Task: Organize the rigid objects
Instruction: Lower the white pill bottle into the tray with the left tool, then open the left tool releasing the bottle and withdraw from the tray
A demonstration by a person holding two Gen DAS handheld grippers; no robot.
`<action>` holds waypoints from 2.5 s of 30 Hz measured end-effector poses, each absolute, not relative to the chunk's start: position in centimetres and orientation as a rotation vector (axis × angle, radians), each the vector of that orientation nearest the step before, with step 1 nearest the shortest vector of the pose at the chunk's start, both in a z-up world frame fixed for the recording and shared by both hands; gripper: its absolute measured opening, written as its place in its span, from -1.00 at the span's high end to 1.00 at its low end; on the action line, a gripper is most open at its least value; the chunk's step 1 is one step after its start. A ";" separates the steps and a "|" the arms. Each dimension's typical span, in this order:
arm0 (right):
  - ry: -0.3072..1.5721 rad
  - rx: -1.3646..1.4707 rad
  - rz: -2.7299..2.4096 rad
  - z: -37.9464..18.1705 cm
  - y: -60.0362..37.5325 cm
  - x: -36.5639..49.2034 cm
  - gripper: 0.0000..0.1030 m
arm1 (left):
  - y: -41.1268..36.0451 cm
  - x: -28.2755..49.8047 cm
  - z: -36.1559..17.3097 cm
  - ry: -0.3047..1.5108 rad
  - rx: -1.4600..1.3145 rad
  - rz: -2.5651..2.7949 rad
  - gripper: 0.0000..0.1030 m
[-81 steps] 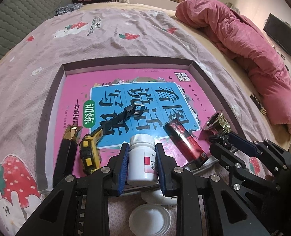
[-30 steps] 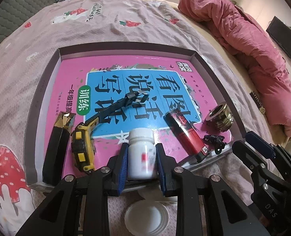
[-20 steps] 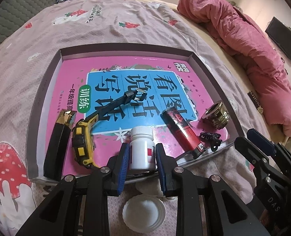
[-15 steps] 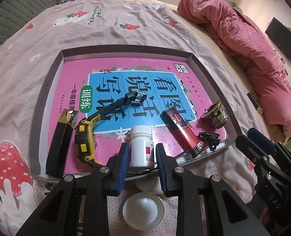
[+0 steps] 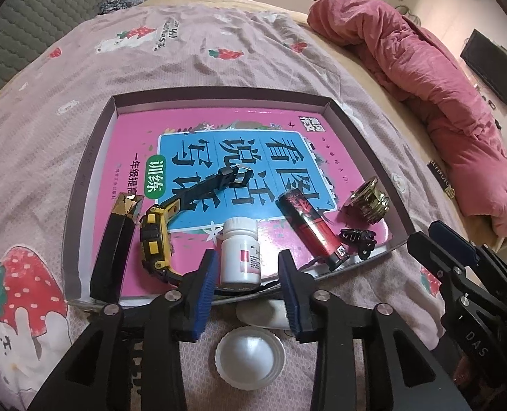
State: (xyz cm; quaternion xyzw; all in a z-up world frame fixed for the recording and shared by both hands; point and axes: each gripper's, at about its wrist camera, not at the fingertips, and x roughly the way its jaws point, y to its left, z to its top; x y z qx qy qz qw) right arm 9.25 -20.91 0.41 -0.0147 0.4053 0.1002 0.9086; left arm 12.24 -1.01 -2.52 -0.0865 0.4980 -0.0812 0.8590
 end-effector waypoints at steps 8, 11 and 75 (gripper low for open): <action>0.828 -0.037 0.220 0.8 -20.6 8.8 0.12 | -0.7 11.5 -1.8 1.033 -0.187 -0.172 0.10; 0.820 -0.038 0.224 1.0 -20.5 8.7 0.06 | -0.6 11.4 -1.6 1.028 -0.185 -0.169 0.01; 0.789 -0.081 0.397 1.3 -18.3 5.3 -0.16 | 0.9 5.6 0.8 0.953 -0.183 -0.124 -0.47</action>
